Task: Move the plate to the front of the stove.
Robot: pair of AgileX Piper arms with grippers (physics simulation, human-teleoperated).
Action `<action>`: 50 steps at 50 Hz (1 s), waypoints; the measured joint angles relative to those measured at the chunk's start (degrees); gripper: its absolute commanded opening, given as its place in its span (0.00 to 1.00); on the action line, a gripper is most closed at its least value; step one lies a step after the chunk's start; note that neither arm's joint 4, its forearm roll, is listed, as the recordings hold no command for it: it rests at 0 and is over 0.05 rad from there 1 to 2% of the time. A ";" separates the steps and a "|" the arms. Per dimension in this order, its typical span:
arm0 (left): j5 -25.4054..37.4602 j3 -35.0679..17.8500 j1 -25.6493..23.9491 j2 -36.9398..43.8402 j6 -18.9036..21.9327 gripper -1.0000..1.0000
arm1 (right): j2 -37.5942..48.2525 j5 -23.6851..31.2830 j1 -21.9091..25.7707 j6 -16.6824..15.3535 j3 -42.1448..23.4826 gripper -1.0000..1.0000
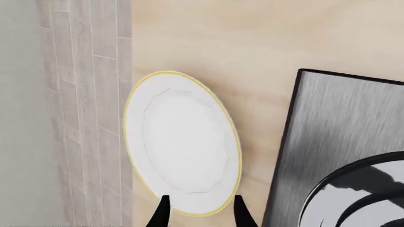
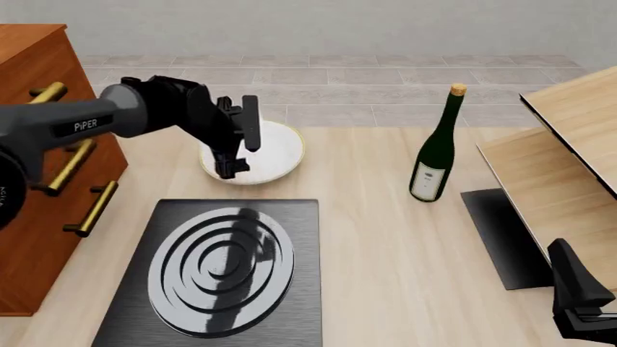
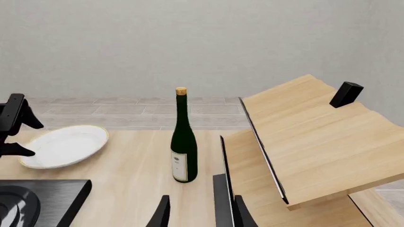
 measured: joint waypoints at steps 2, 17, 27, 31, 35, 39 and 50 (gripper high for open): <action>0.28 0.26 0.02 -0.64 0.12 1.00 | 0.00 0.00 0.00 0.00 0.00 1.00; 1.09 5.13 -0.92 -7.40 0.68 1.00 | 0.00 0.00 0.00 0.00 0.00 1.00; 1.00 9.83 -2.16 -13.30 0.32 1.00 | 0.00 0.00 0.00 0.00 0.00 1.00; 0.88 12.21 -2.95 -16.31 -0.09 1.00 | 0.00 0.00 0.00 0.00 0.00 1.00; 0.77 14.54 -3.67 -19.30 -0.56 1.00 | 0.00 0.00 0.00 0.00 0.00 1.00; 0.70 16.96 -4.36 -22.38 -1.06 1.00 | 0.00 0.00 0.00 0.00 0.00 1.00; 0.44 24.13 -6.45 -31.68 -2.24 1.00 | 0.00 0.00 0.00 0.00 0.00 1.00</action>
